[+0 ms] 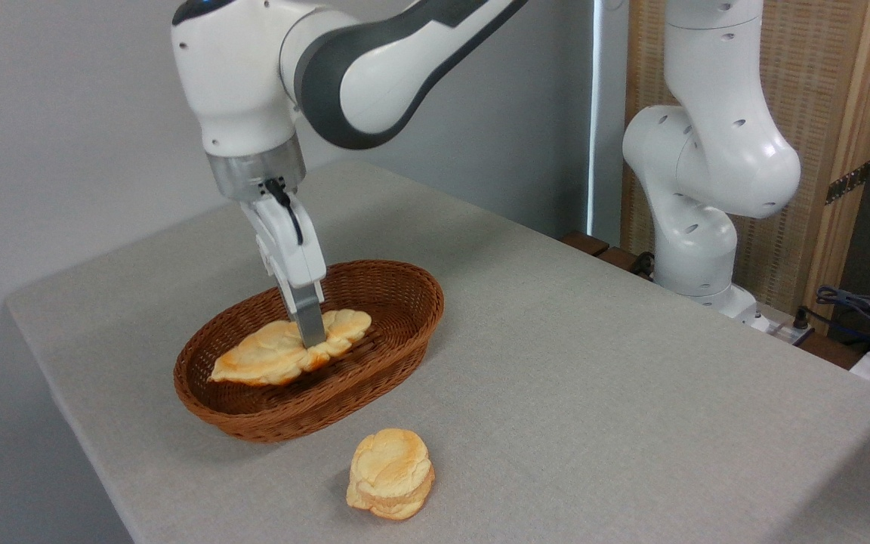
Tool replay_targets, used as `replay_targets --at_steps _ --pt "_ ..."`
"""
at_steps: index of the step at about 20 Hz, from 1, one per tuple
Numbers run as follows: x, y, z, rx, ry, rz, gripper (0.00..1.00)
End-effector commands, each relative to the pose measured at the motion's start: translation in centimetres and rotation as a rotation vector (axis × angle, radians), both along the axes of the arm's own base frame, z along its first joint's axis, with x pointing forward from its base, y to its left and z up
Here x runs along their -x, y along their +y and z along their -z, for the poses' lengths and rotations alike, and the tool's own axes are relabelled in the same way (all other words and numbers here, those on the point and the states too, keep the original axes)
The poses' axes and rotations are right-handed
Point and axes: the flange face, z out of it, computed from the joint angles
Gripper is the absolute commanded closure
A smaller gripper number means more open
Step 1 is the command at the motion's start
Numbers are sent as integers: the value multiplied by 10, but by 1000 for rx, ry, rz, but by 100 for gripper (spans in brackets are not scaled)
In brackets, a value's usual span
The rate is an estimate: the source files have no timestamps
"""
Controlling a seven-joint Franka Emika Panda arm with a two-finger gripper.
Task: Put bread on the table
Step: 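Lift the bread out of the basket and carry it beside the round slices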
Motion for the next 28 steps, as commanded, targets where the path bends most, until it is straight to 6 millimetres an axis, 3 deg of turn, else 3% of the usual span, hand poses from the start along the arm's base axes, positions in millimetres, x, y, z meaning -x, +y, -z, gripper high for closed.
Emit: replay_targets --at_steps 1,3,8,18,22,24,26,28 --pt "8 8 -26 19 -12 -25 82" --pt "11 15 -35 17 -12 -34 82" --pt "13 59 -51 12 -14 -103 82" --pt "26 154 -37 -1 129 -183 80" --pt "30 167 -32 1 154 -183 67" --pt "32 173 -22 -2 174 -192 65" --pt "36 183 -11 -3 197 -206 41" --pt "36 189 -6 -27 199 -186 4"
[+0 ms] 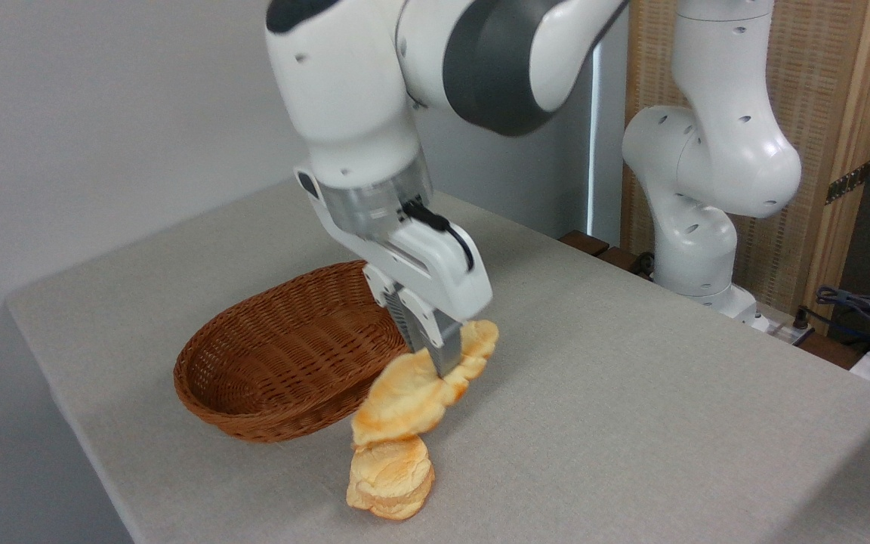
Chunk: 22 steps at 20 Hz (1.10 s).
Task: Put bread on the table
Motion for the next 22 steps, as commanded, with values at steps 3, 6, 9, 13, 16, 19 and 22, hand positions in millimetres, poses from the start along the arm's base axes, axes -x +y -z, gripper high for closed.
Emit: replay_targets --at_steps 3,6,9,13,16,19,22 --pt "4 14 13 -20 32 37 0" --pt "4 15 13 -17 31 51 0" --pt "4 15 14 -18 30 51 0" --pt "3 14 12 -18 27 52 0" --pt "2 13 6 -16 11 54 0" --pt "-4 6 -16 -9 -39 57 0" --pt "-10 -17 -38 22 -128 81 0"
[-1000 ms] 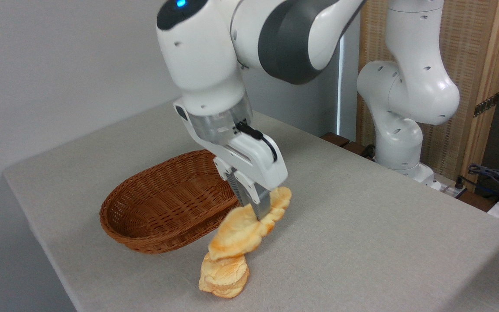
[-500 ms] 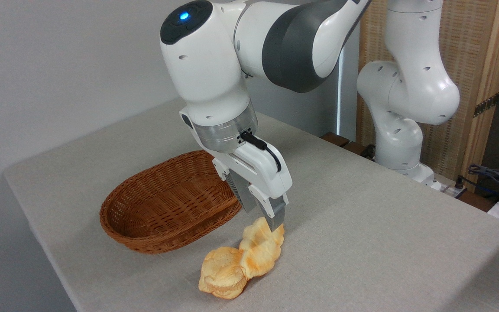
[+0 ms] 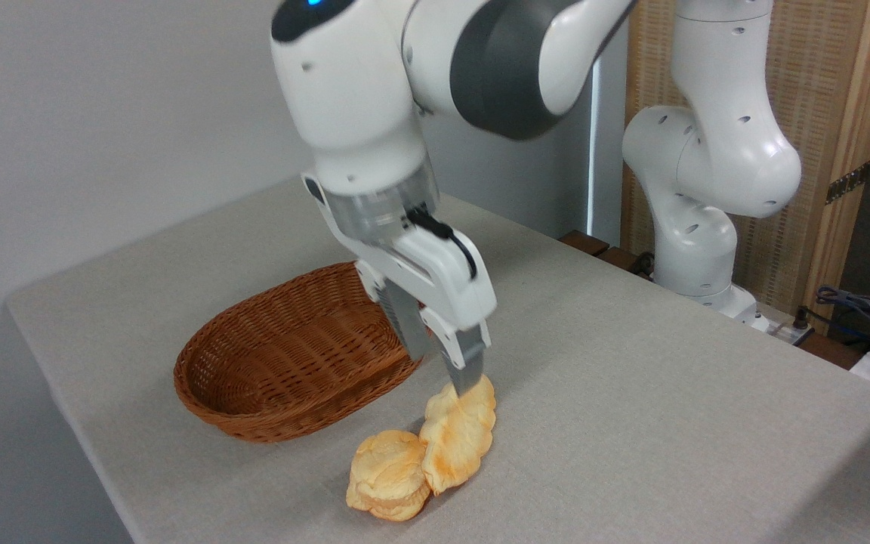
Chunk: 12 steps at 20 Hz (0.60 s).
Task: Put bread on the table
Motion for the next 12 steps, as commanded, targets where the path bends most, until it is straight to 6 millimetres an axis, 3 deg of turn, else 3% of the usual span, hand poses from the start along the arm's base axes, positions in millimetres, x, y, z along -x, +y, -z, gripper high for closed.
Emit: replay_targets --at_steps 1,5,9,12 --pt "-6 -26 -32 35 -121 44 0" --pt "-14 -64 -45 53 -214 62 0" --pt "-22 -84 -53 51 -302 88 0" --pt "-24 -88 -55 52 -326 92 0"
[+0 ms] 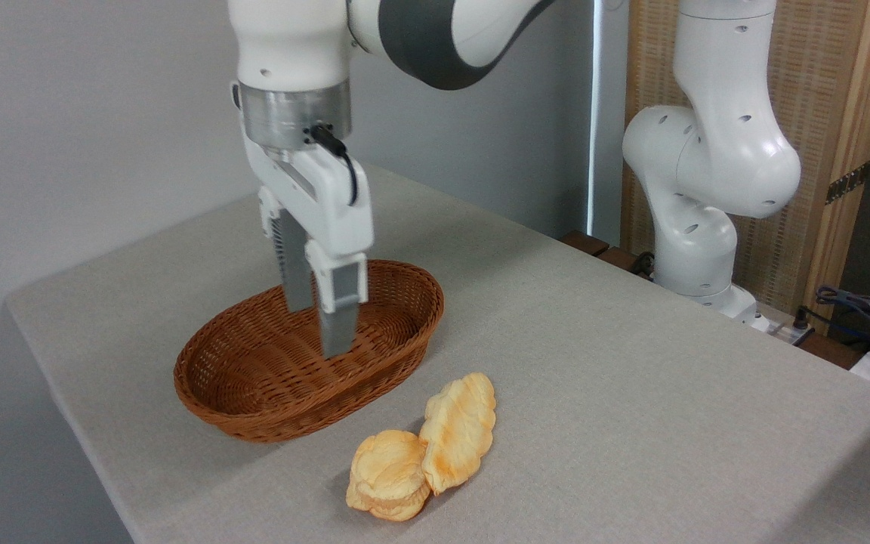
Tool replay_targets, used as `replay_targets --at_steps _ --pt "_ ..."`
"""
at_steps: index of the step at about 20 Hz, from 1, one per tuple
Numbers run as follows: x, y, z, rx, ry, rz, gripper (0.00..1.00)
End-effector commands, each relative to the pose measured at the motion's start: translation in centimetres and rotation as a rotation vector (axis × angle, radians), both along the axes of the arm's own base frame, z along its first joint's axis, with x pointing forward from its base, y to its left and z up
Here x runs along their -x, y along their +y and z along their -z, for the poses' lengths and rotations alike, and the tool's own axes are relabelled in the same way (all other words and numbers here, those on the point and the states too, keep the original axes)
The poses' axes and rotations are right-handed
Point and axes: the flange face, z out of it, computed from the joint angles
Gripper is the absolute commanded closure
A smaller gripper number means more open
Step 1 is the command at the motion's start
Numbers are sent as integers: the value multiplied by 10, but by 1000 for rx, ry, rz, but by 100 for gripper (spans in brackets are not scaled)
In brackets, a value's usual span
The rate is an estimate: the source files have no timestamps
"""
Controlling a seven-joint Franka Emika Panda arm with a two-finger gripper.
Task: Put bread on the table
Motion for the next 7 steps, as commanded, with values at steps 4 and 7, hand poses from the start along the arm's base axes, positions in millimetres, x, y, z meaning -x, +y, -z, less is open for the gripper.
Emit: replay_targets --at_steps 4,7 --pt "-3 -5 -4 12 -38 -36 0" --pt "-4 -4 -3 16 -35 -41 0"
